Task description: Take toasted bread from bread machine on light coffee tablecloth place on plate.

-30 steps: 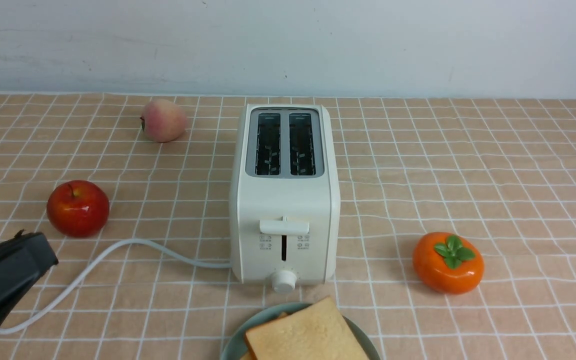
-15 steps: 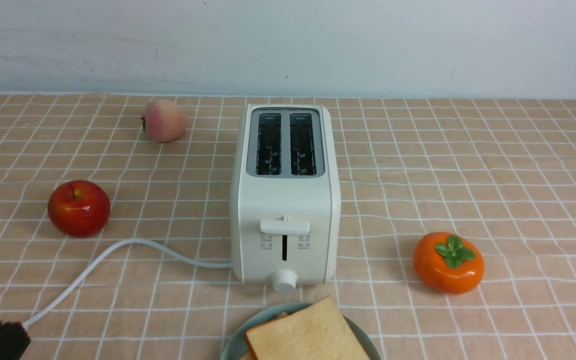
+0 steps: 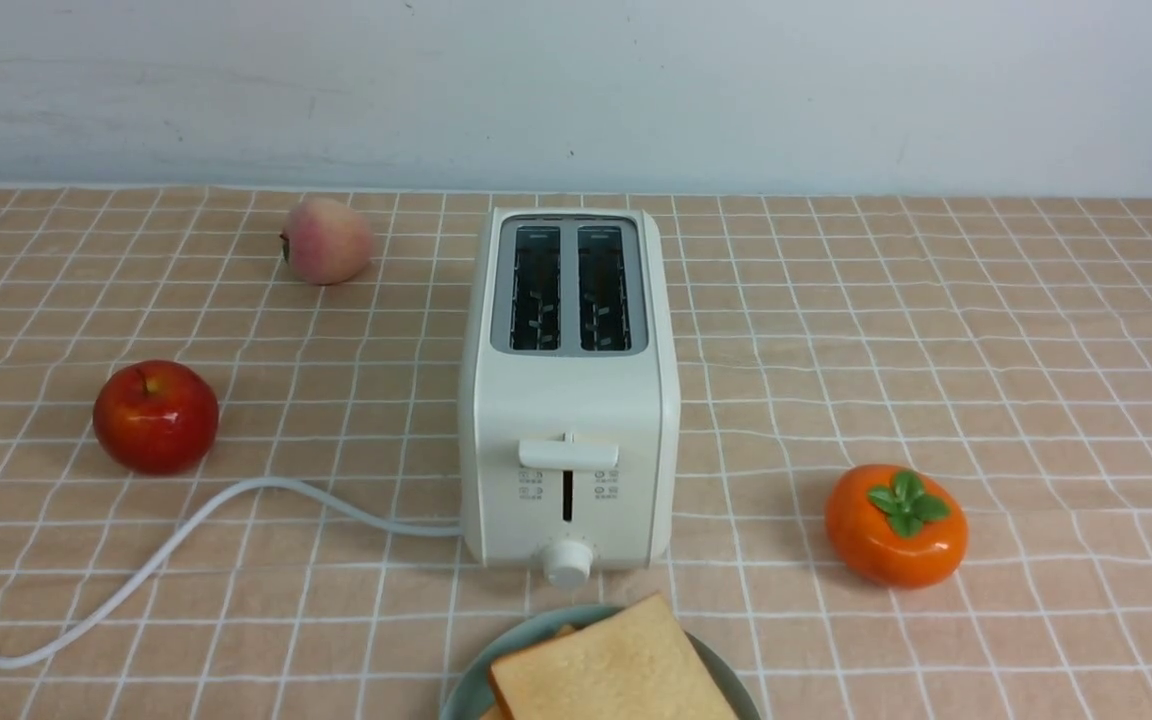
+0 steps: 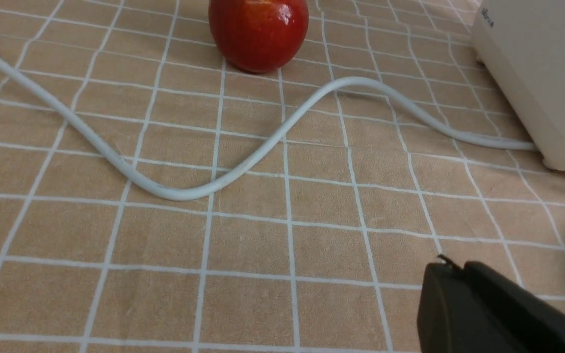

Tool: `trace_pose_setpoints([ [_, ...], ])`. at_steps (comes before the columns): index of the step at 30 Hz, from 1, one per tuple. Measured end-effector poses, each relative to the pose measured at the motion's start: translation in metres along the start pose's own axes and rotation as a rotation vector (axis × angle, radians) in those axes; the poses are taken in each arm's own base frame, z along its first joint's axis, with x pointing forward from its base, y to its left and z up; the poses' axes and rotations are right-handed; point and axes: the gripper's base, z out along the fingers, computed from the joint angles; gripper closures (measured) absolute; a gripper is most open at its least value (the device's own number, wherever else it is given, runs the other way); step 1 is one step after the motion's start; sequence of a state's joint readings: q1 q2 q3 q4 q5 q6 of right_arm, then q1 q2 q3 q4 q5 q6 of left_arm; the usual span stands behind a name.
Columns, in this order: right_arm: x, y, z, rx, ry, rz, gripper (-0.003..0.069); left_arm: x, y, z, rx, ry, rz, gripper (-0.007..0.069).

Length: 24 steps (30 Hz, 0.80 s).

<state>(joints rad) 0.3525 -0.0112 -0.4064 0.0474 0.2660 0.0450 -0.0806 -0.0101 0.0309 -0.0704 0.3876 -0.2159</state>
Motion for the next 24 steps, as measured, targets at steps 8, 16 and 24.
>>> trace_pose_setpoints([
  [8,0.0002,0.0,0.0,0.0,0.002,0.0,0.0594,0.0001,0.0,0.0,0.0,0.001,0.0,0.0596],
  [16,0.0004,0.0,0.0,0.0,0.005,0.0,0.0594,0.0001,0.0,0.0,0.0,0.001,0.0,0.0589],
  [24,0.0004,0.0,0.0,0.0,0.005,0.0,0.0592,0.0001,0.0,0.0,0.0,0.001,0.0,0.0589],
])
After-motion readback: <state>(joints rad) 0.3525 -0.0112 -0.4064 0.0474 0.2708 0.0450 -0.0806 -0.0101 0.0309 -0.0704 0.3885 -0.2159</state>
